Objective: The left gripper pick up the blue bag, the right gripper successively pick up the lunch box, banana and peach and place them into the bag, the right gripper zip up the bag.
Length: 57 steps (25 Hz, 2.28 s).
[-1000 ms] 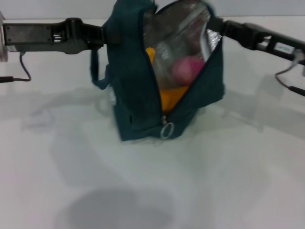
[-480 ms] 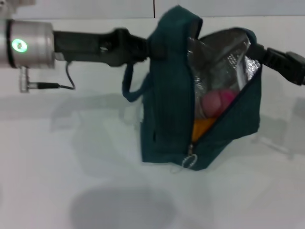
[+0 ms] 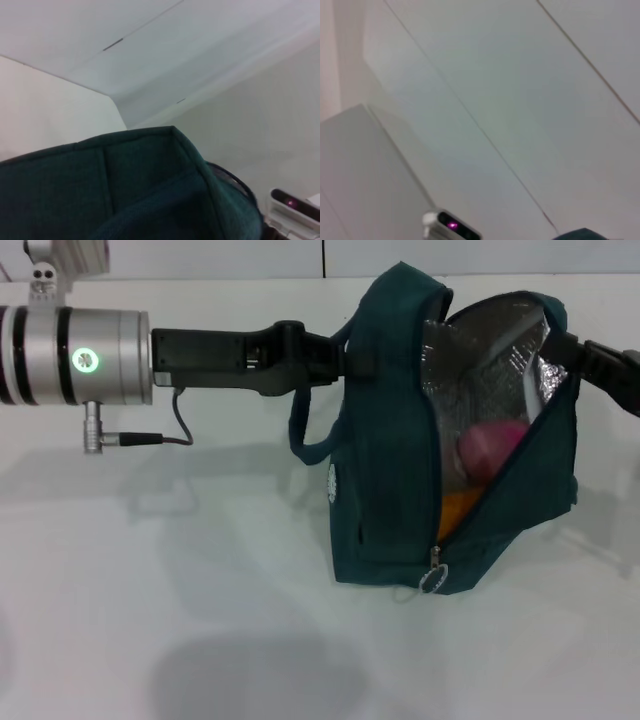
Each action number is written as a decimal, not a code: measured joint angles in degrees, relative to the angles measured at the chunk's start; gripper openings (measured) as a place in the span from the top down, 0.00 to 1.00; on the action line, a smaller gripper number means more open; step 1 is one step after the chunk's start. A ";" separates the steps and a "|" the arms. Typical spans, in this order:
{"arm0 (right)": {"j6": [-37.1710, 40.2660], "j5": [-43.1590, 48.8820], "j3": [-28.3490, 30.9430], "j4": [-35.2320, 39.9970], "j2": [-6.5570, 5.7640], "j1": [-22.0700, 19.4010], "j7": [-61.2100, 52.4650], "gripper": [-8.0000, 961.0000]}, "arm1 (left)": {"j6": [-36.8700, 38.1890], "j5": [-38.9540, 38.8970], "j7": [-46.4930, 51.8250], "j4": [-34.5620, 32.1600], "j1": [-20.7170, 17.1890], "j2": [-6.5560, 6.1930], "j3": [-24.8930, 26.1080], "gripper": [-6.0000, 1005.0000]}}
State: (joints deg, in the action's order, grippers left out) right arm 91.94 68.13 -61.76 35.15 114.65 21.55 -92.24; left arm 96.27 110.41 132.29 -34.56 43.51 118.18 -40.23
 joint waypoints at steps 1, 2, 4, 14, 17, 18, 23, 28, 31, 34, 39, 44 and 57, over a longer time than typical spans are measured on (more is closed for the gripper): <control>-0.59 0.03 0.01 -0.20 0.07 0.07 0.26 0.88 | -0.07 -0.21 -0.20 0.13 -0.06 0.13 0.08 0.95; -1.13 0.07 0.00 -0.35 0.16 0.19 0.42 0.88 | -0.13 -0.45 -0.39 0.38 -0.11 0.25 0.10 0.95; -1.85 0.10 -0.03 -0.93 0.32 0.60 0.36 0.87 | -0.34 -1.05 -0.86 1.19 -0.16 0.38 0.14 0.95; -1.58 -0.24 1.34 -5.37 0.13 3.02 0.18 0.84 | -2.45 -2.67 -1.78 2.21 -1.09 0.55 0.24 0.95; -0.88 -0.26 3.06 -5.43 0.39 2.56 0.46 0.84 | -2.94 -3.63 -2.04 2.22 -1.76 0.77 0.25 0.95; -0.79 -0.26 3.47 -5.47 0.40 2.43 0.50 0.83 | -2.94 -3.63 -2.04 2.22 -1.76 0.77 0.25 0.95; -0.23 -0.48 3.72 -5.52 0.34 2.08 0.43 0.70 | -3.07 -3.69 -2.12 2.22 -2.13 0.93 0.17 0.95; 3.07 -0.90 5.51 -5.54 0.33 1.23 1.69 0.45 | -3.11 -3.73 -2.45 2.22 -2.53 0.97 -0.09 0.95; 7.55 -0.78 6.42 -5.54 0.15 0.03 5.74 0.29 | -3.13 -3.73 -2.59 2.22 -2.77 1.03 -0.08 0.95; 12.85 0.64 6.19 -5.54 0.03 -1.36 11.96 0.16 | -3.13 -3.73 -2.63 2.22 -2.92 1.04 0.09 0.95; 21.93 9.27 5.70 -7.10 0.38 -2.98 25.86 0.08 | -3.13 -3.73 -2.64 2.22 -3.00 1.03 0.10 0.95; 23.18 13.77 0.91 -14.14 0.49 -2.79 38.02 0.08 | -3.12 -3.73 -2.69 2.57 -3.00 1.00 0.14 0.95; 2.82 13.39 -9.62 -19.50 1.13 -0.70 40.68 0.10 | -3.12 -3.71 -2.74 2.86 -2.48 1.07 0.16 0.95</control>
State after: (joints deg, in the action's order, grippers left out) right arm 94.76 81.52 -71.37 15.65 115.78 20.85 -51.56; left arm 93.15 106.70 129.55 -31.70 41.03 119.24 -40.08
